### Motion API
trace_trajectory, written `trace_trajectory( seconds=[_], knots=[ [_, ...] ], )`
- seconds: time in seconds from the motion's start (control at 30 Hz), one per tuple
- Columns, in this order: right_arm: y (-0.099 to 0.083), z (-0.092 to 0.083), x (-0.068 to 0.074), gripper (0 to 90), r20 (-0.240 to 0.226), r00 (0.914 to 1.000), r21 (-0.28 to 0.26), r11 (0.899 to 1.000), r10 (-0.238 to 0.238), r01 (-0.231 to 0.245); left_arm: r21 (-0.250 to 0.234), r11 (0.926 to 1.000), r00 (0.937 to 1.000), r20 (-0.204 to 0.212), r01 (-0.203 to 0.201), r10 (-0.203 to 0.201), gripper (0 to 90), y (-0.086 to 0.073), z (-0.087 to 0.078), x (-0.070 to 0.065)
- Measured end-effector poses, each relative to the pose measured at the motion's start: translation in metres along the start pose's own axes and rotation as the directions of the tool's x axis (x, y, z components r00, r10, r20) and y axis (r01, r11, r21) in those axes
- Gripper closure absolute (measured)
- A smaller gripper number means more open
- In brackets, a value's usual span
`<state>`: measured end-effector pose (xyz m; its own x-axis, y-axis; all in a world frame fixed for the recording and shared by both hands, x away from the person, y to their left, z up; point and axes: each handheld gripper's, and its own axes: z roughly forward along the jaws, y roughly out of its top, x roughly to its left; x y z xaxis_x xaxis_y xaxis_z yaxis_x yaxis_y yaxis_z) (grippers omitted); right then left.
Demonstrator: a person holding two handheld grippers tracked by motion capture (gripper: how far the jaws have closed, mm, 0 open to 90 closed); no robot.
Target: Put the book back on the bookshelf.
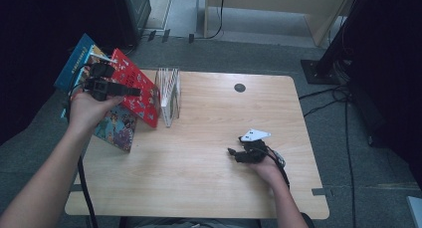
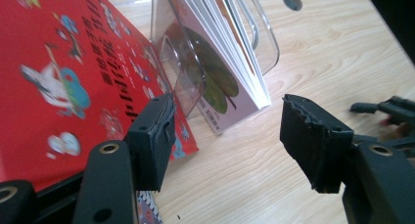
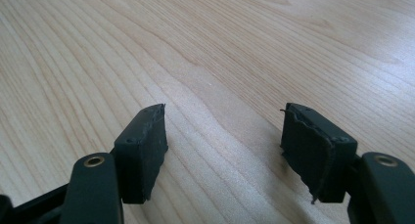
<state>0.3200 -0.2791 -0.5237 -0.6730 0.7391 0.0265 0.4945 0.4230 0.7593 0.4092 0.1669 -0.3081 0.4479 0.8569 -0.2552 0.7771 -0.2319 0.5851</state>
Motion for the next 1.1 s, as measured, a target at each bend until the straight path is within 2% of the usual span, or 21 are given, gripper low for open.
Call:
trace_trajectory(
  seconds=[0.23, 0.43, 0.53, 0.6, 0.73, 0.93, 1.03, 1.1],
  knots=[
    [0.0, 0.0, 0.0, 32.8, 0.0, 1.0, 0.001, 1.0, -0.002, 0.002, 0.014, 0.9995, 0.9994, 0.02, -0.029, 0.028, 38.3, -0.02, 0.017, -0.011],
    [0.0, 0.0, 0.001, 31.6, 0.002, 1.0, 0.003, 1.0, -0.004, 0.004, 0.037, 0.9984, 0.9975, 0.057, -0.043, 0.04, 37.8, -0.044, 0.037, -0.02],
    [0.0, 0.0, 0.001, 31.5, 0.001, 1.0, 0.003, 1.0, -0.004, 0.004, 0.058, 0.9967, 0.9962, 0.069, -0.057, 0.053, 37.4, -0.056, 0.048, -0.024],
    [0.0, 0.0, 0.0, 31.6, 0.002, 1.0, 0.003, 1.0, -0.006, 0.006, 0.055, 0.9964, 0.9959, 0.067, -0.064, 0.06, 37.4, -0.064, 0.054, -0.027],
    [0.0, 0.0, 0.0, 31.5, 0.001, 1.0, 0.004, 1.0, -0.004, 0.004, 0.065, 0.9954, 0.9936, 0.092, -0.071, 0.065, 37.3, -0.079, 0.069, -0.032],
    [0.0, 0.0, 0.001, 30.5, 0.0, 1.0, 0.005, 1.0, -0.004, 0.004, 0.079, 0.9913, 0.9902, 0.101, -0.105, 0.097, 36.7, -0.1, 0.09, -0.039],
    [0.0, 0.0, 0.001, 30.4, 0.0, 1.0, 0.005, 1.0, -0.005, 0.005, 0.058, 0.9941, 0.9855, 0.148, -0.092, 0.083, 36.5, -0.108, 0.097, -0.041],
    [0.0, 0.0, 0.001, 30.5, 0.0, 1.0, 0.005, 1.0, -0.005, 0.005, 0.064, 0.9927, 0.9847, 0.148, -0.102, 0.092, 36.5, -0.114, 0.103, -0.043]
  ],
)
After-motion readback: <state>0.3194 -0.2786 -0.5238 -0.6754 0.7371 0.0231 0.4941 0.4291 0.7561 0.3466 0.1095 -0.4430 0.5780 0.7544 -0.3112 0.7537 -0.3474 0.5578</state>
